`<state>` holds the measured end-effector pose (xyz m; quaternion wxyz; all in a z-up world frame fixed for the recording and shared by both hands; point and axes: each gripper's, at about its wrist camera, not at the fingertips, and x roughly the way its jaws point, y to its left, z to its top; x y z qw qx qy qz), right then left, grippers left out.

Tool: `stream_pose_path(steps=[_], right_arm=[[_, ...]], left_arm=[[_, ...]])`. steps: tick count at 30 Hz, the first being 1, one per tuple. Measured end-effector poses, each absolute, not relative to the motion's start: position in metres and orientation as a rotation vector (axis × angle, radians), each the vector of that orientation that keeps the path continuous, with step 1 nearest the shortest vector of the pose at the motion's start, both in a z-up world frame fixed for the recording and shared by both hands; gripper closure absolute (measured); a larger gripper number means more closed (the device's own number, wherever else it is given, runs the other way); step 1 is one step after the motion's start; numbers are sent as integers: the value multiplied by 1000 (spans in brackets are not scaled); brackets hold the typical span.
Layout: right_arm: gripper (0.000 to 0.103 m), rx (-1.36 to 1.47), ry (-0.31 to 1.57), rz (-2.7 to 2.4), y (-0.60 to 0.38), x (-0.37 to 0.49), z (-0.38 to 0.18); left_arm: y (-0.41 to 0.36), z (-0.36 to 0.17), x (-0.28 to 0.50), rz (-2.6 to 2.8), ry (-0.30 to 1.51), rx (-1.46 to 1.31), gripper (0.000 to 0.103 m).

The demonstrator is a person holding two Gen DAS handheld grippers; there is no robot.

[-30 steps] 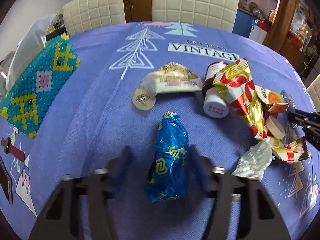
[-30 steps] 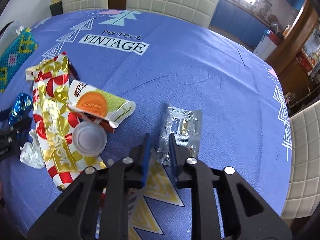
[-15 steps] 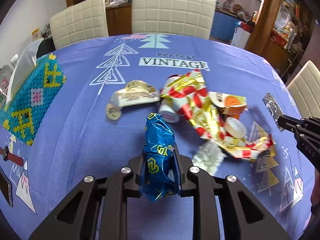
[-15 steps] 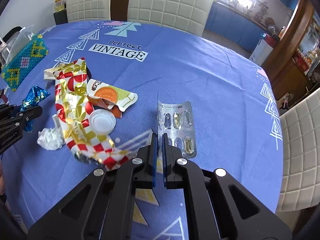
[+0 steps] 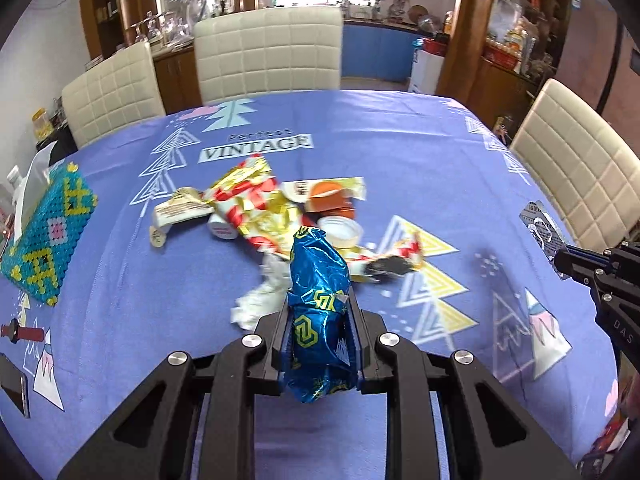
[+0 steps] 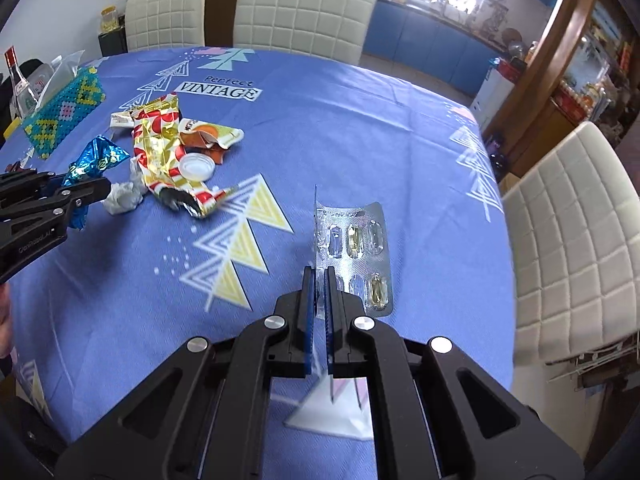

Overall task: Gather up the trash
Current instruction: 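Carry the blue wrapper and blister pack over the black bin with both grippers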

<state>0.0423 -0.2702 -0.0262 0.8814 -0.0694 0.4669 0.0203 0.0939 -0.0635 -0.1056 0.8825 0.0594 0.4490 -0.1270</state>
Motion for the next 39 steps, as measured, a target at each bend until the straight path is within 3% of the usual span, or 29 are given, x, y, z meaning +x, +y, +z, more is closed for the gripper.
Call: stream_pose_path(steps=[39], right_arm=[[97,-39,917,-342,-473,-170,34]], left_arm=[[-350,-40,-40,-933,719,505,81]])
